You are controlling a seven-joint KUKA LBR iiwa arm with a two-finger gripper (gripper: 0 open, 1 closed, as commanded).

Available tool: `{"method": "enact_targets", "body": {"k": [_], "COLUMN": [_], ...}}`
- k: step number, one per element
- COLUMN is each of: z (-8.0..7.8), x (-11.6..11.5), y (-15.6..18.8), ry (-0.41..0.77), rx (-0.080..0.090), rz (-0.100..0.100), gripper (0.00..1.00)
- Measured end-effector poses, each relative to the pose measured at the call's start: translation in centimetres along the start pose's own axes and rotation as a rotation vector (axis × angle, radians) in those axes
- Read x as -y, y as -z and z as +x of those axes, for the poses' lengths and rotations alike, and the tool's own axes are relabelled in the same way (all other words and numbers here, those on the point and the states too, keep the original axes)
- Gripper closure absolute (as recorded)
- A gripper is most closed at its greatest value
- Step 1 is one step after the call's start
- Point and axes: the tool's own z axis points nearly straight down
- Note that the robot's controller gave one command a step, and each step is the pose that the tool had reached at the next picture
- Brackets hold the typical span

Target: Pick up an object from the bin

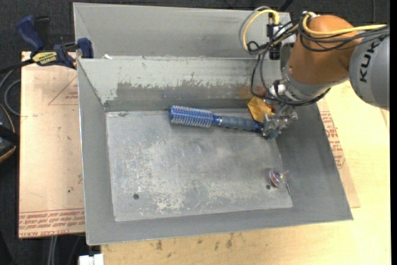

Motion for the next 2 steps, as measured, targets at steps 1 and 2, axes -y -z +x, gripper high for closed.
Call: {"method": "enact_targets", "body": {"k": [1,2], "z": [-1.5,-3.5], "x": [0.5,0.3], "y": [-0.4,14.1], "ry": [0.019,0.069], "rx": [-0.011,-0.017], "rz": [-0.006,0.0], "gripper": [1.0,1.0]}}
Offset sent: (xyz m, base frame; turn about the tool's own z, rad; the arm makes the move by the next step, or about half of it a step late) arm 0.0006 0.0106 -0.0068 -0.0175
